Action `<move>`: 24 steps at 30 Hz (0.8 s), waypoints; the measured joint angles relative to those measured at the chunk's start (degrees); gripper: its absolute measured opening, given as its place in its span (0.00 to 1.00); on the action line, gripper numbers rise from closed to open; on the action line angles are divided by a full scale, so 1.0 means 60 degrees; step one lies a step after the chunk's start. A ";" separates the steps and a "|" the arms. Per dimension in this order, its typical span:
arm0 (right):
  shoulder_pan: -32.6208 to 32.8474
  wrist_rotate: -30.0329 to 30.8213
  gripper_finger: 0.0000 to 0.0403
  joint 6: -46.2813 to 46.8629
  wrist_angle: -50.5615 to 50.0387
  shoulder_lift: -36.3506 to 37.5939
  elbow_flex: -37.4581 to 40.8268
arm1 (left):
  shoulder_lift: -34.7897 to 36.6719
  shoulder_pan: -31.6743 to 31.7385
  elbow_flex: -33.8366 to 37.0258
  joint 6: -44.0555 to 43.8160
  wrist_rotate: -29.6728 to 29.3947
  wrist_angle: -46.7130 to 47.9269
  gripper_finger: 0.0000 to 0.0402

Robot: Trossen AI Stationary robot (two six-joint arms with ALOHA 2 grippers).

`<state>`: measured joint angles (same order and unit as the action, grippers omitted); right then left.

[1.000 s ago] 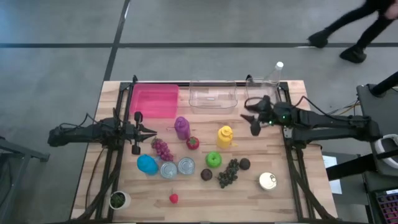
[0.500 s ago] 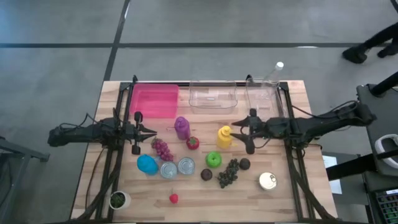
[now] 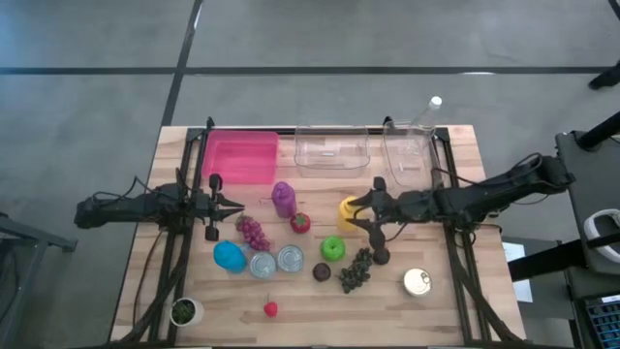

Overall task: Pick & Place Food Item
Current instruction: Put the red grapes into the red transparent bin

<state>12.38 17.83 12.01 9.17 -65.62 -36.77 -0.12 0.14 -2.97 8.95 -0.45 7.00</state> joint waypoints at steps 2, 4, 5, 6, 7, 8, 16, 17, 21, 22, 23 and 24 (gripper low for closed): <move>0.0135 -0.0015 0.56 0.0000 -0.0061 -0.0155 -0.0098 | 0.0000 0.0000 -0.0001 0.0000 0.0000 -0.0002 0.09; 0.0273 -0.0043 0.56 0.0002 -0.0113 -0.0292 -0.0201 | -0.0004 -0.0001 0.0001 0.0000 0.0000 -0.0001 0.09; 0.0341 -0.0047 0.56 0.0019 -0.0146 -0.0348 -0.0276 | -0.0004 -0.0002 -0.0002 0.0000 0.0000 -0.0002 0.09; 0.0418 -0.0053 0.56 0.0067 -0.0151 -0.0393 -0.0357 | -0.0004 -0.0004 0.0000 0.0000 0.0000 0.0000 0.09; 0.0497 -0.0054 0.56 0.0139 -0.0164 -0.0440 -0.0429 | -0.0004 -0.0001 -0.0002 0.0000 0.0000 0.0001 0.09; 0.0559 -0.0053 0.56 0.0188 -0.0165 -0.0473 -0.0479 | -0.0004 -0.0004 -0.0002 0.0000 0.0000 -0.0002 0.09; 0.0921 -0.0060 0.56 0.0022 -0.0243 -0.0577 -0.0533 | -0.0004 -0.0001 0.0000 0.0000 0.0000 0.0000 0.09; 0.0918 -0.0052 0.56 0.0022 -0.0270 -0.0526 -0.0533 | -0.0004 0.0000 0.0002 0.0000 0.0000 0.0002 0.09; 0.0919 -0.0049 0.56 0.0029 -0.0247 -0.0373 -0.0569 | -0.0013 -0.0001 0.0002 0.0000 0.0000 0.0001 0.09; 0.0922 -0.0053 0.56 0.0030 -0.0216 -0.0332 -0.0569 | -0.0015 -0.0002 0.0001 0.0000 0.0000 0.0001 0.09; 0.0922 -0.0053 0.56 0.0031 -0.0241 -0.0293 -0.0569 | -0.0015 -0.0002 -0.0002 -0.0001 0.0000 -0.0001 0.09; 0.0921 -0.0051 0.56 0.0032 -0.0251 -0.0270 -0.0569 | -0.0015 -0.0001 0.0001 0.0000 0.0000 -0.0002 0.09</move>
<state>17.90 17.53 12.20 7.67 -67.24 -40.18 -0.21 0.13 -2.97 8.95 -0.45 6.98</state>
